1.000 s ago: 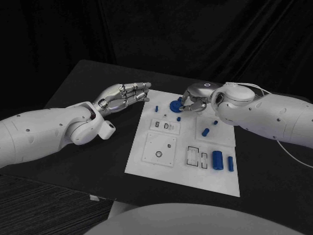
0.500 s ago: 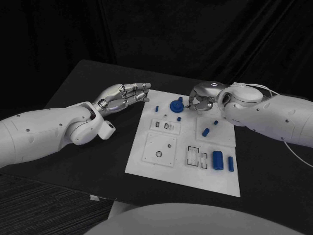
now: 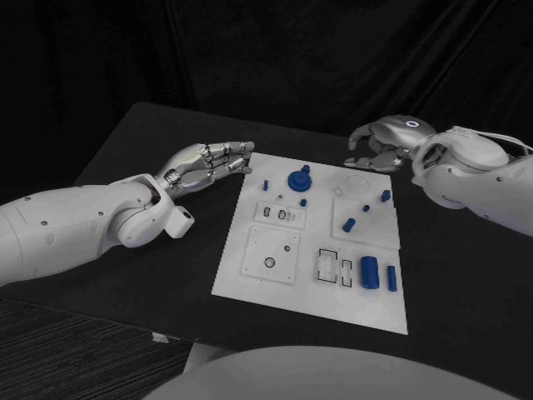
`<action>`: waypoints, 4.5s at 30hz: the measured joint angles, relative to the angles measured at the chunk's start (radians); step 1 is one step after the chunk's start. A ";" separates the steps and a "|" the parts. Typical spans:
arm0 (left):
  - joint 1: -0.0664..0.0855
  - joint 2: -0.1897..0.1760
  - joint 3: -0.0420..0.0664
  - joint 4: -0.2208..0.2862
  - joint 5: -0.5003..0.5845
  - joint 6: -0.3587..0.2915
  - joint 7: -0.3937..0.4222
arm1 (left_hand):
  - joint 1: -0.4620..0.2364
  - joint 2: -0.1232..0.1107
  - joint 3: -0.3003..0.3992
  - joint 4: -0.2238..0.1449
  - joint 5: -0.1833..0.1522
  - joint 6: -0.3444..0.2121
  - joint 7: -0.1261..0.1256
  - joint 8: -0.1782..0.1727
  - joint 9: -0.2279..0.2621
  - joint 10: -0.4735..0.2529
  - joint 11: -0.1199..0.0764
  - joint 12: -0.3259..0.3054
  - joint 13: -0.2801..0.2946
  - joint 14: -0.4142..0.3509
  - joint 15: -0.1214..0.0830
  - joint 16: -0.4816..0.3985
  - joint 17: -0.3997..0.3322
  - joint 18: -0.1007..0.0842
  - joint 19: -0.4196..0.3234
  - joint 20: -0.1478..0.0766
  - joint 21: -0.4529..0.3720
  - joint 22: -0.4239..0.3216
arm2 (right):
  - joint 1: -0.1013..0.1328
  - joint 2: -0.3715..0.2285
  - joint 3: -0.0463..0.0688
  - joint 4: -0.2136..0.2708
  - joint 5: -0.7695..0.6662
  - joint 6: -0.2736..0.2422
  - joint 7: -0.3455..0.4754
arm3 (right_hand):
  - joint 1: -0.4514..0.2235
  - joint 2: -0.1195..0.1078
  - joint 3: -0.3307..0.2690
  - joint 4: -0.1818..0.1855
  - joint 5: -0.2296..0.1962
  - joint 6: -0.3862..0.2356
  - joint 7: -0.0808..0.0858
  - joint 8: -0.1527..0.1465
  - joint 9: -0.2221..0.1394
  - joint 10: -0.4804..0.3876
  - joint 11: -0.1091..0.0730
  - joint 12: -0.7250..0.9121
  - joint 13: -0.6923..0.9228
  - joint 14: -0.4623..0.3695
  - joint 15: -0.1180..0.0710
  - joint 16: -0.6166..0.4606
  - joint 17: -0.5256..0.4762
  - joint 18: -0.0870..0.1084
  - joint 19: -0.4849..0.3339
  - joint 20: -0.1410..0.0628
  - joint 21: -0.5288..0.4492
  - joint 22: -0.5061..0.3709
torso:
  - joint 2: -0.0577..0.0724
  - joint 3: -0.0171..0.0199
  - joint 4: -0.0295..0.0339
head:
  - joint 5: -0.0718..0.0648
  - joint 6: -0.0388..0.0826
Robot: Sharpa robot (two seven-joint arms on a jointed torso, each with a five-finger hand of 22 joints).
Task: Assemble the parts on the task board
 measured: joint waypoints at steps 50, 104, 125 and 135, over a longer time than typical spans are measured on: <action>-0.014 -0.026 0.000 0.011 0.000 0.001 0.000 | 0.013 -0.008 0.000 0.000 0.011 0.000 0.000 0.000 0.000 0.002 0.002 0.001 0.000 0.002 0.002 0.015 0.000 0.000 0.010 0.000 0.000 0.000 | -0.155 -0.182 -0.003 0.059 0.051 -0.137 -0.006 | 0.064 -0.032 0.030 0.000 0.200 0.068 0.000 -0.170 -0.351 -0.005 -0.005 0.000 0.000 -0.002 -0.002 0.000 0.000 0.000 0.000 0.000 -0.002 0.000 | 0.000 0.0024 -0.0012 | -0.016 0.000; -0.017 -0.018 0.000 0.001 0.000 0.006 0.000 | 0.024 -0.012 0.000 0.000 0.012 0.000 0.000 0.000 0.000 0.003 0.002 0.001 0.000 0.002 0.002 0.015 0.000 0.000 0.010 0.000 0.000 0.000 | -0.171 -0.158 -0.003 0.024 0.062 -0.081 -0.011 | 0.104 -0.017 0.059 -0.029 0.199 0.131 0.012 -0.101 -0.349 0.002 0.002 0.000 0.000 0.005 0.005 0.000 0.000 0.000 0.005 0.005 -0.002 0.000 | 0.001 0.0023 -0.0013 | -0.011 0.000; -0.019 -0.016 0.000 -0.003 0.000 0.011 0.000 | 0.024 -0.012 0.000 0.000 0.012 0.000 0.000 0.000 0.000 0.003 0.002 0.001 0.000 0.002 0.002 0.015 0.000 0.000 0.011 0.000 0.000 0.000 | -0.172 -0.157 -0.003 0.023 0.062 -0.091 -0.010 | 0.144 0.023 0.063 -0.086 0.198 0.171 -0.006 0.050 -0.276 -0.004 -0.004 0.000 0.000 -0.001 -0.001 0.000 0.000 0.000 0.005 0.005 -0.002 0.000 | 0.000 0.0023 -0.0011 | -0.011 0.000; -0.019 -0.011 0.000 -0.006 0.000 0.013 0.000 | 0.024 -0.012 0.000 0.000 0.012 0.000 0.000 0.000 0.000 0.003 0.002 0.001 0.000 0.002 0.002 0.015 0.000 0.000 0.011 0.000 0.000 0.000 | -0.157 -0.188 -0.004 0.092 0.063 -0.154 -0.006 | 0.144 0.023 0.072 -0.095 0.215 0.170 -0.005 0.061 -0.275 -0.004 -0.004 0.000 0.000 -0.001 -0.001 0.000 0.000 0.000 0.005 0.005 -0.002 0.000 | 0.001 0.0024 -0.0012 | -0.013 0.000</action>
